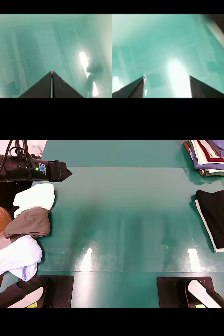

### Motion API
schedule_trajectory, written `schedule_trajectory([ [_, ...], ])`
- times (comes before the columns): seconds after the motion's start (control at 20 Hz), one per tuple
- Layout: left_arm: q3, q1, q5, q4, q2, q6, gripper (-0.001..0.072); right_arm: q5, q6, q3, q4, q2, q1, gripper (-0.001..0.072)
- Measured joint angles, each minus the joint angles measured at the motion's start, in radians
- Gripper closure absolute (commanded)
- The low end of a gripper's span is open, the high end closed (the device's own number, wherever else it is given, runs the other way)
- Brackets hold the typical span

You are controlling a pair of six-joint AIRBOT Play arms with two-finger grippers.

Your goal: Fold the shirts.

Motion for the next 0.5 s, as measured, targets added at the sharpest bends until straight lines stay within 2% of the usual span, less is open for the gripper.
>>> schedule_trajectory([
  [0.1,0.000,0.000,0.011,0.000,0.000,0.000,0.0685,-0.043,0.000,-0.001,0.002,0.007,0.152,0.0397],
  [0.15,0.000,0.000,0.019,0.000,0.000,0.000,0.0685,-0.065,-0.001,-0.001,0.002,0.009,0.220,0.0569],
  [0.2,0.000,0.000,0.027,0.000,0.000,0.000,0.0685,-0.090,-0.002,-0.001,0.000,0.011,0.290,0.0696],
  [0.5,0.000,0.000,0.080,-0.001,0.000,0.000,0.0685,-0.184,-0.025,-0.001,-0.018,0.014,0.543,0.0696],
])
